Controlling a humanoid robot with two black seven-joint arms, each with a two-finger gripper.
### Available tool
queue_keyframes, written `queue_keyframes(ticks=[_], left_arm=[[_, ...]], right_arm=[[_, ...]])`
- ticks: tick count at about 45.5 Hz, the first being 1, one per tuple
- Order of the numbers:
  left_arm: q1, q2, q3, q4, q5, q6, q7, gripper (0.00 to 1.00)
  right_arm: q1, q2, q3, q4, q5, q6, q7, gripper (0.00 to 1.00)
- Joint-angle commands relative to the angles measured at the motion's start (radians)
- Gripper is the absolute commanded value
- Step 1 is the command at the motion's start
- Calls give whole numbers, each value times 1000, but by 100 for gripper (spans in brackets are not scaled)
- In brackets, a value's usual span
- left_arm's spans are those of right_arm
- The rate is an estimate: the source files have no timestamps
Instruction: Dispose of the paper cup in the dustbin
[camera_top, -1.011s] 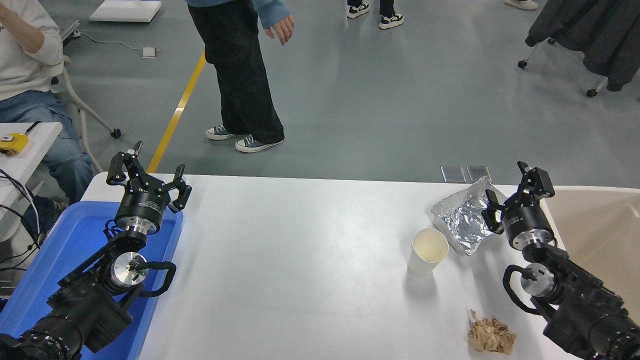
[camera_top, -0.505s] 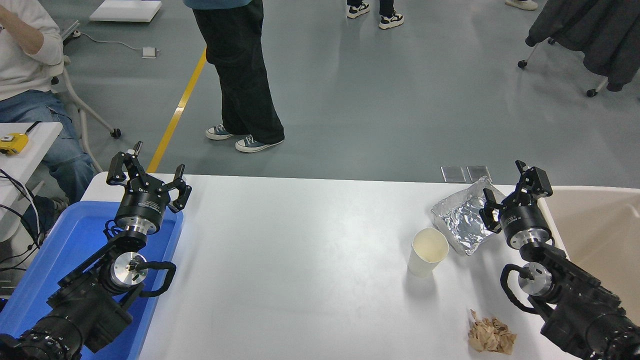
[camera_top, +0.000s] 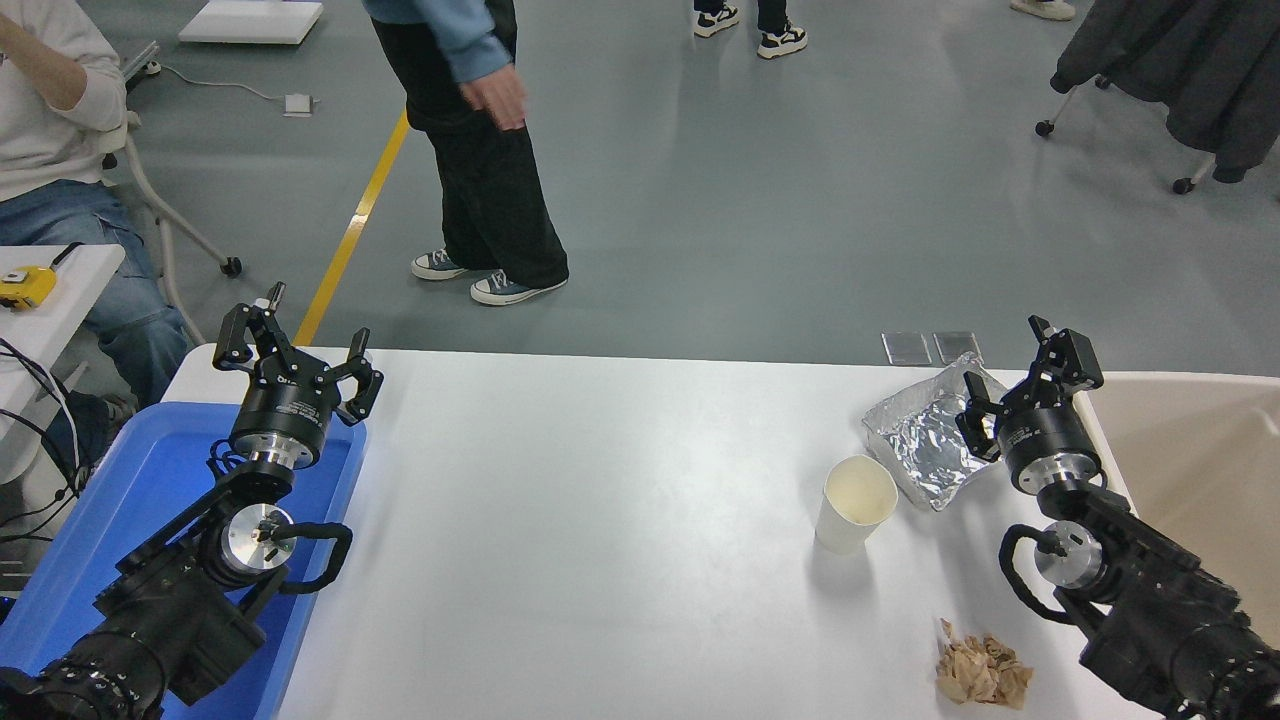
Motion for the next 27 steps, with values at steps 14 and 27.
queue_keyframes(ticks=[14, 27], left_arm=[[1, 0, 0, 0, 0, 0, 0, 100], [1, 0, 0, 0, 0, 0, 0, 100]], right_arm=[[15, 0, -2, -1, 0, -1, 0, 100], [13, -2, -5, -1, 0, 0, 0, 100]])
